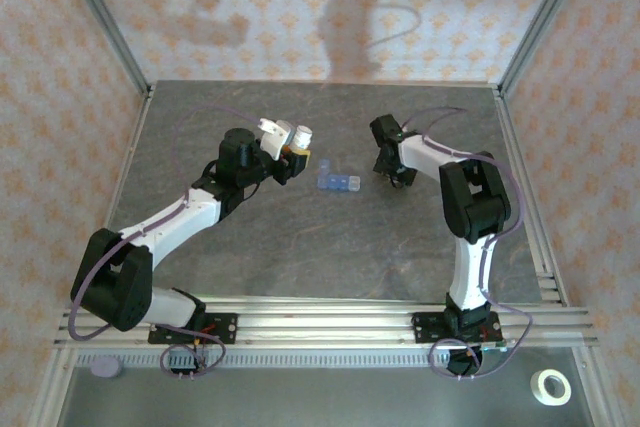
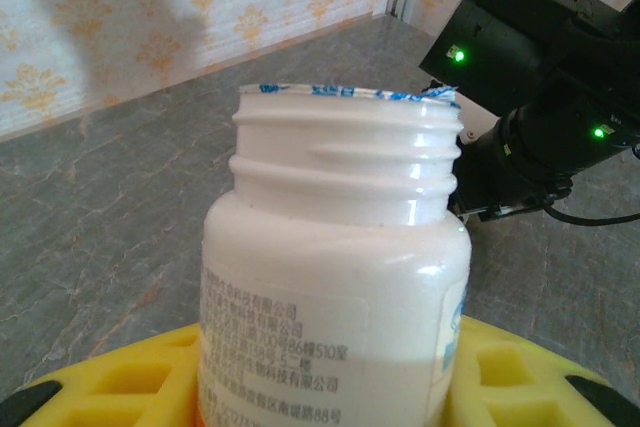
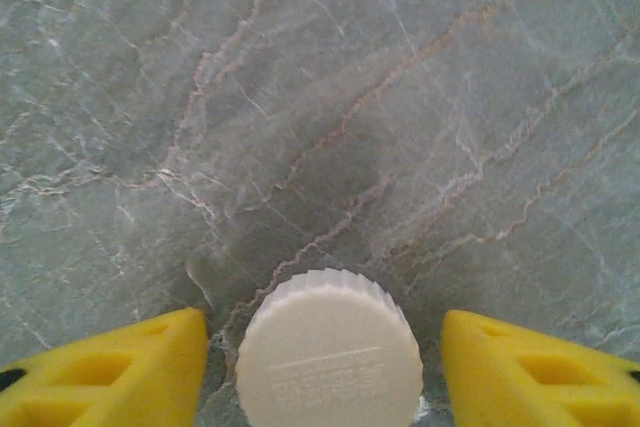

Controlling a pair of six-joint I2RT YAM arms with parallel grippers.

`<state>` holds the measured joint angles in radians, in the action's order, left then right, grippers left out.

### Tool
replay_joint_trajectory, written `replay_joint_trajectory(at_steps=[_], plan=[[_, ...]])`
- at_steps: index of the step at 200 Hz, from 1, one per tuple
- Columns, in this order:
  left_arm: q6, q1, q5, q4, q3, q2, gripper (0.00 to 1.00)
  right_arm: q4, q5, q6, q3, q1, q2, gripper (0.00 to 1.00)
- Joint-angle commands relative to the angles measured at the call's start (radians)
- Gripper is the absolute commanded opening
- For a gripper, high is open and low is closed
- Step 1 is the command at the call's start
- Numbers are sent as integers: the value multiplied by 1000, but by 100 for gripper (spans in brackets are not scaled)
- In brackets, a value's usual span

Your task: Sort the pills into containers

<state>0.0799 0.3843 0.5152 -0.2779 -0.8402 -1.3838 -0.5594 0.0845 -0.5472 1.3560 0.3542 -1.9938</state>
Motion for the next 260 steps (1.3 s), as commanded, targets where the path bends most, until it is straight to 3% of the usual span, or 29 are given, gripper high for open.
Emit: replay_joint_trajectory(at_steps=[1,48,104,260], plan=[[9,4,0,-36,13,7,0,14,-3,-1,-31,-3,76,70],[9,3,15,-9,20,10,0,25,-114,31,-60,-4,211,70],[10,9,51,147,-53,-55,0,51,-284,101,-12,24,195,70],[61,57,20,300,-126,-219,0,62,-291,128,55,121,86,65]])
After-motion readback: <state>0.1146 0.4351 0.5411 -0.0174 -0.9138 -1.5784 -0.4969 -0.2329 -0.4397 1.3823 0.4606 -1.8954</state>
